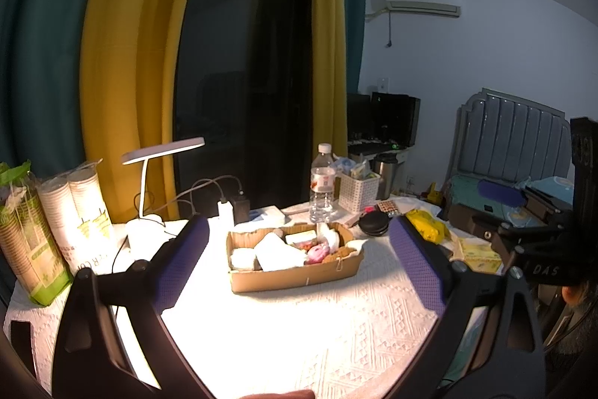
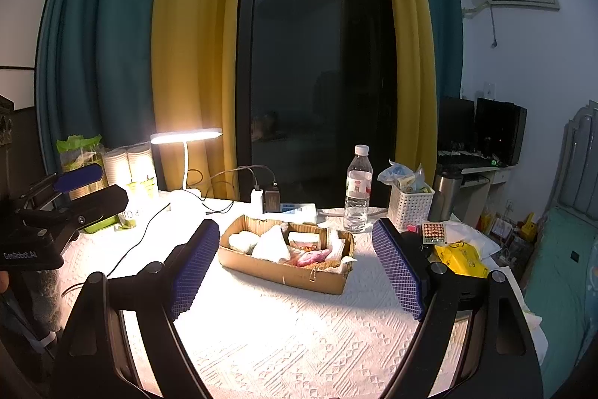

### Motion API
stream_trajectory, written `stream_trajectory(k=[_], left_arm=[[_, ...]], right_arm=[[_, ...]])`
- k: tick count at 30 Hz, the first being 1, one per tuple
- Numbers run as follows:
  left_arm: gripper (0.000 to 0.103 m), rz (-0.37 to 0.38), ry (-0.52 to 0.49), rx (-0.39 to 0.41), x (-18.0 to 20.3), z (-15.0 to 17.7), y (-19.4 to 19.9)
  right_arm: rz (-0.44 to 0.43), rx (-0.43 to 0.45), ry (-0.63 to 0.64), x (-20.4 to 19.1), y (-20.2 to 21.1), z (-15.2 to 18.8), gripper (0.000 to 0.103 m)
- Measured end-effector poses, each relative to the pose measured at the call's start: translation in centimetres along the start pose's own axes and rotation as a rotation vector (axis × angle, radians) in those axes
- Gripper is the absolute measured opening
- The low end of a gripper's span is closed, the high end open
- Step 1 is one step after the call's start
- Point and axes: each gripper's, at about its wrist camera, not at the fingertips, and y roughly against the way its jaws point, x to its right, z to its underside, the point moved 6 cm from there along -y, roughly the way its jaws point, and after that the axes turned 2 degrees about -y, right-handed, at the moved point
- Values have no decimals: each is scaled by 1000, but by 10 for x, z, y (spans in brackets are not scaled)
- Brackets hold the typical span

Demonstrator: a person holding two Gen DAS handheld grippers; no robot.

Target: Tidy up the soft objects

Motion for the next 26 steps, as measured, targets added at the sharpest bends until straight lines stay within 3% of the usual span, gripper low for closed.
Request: stream_trajectory(k=[19, 26], left_arm=[[98, -10, 12, -10, -2, 5, -5], [98, 10, 19, -56, 3, 10, -24]], right_arm=[[-8, -12, 3, -2, -6, 4, 86], [-13, -35, -3, 4, -17, 7, 86]])
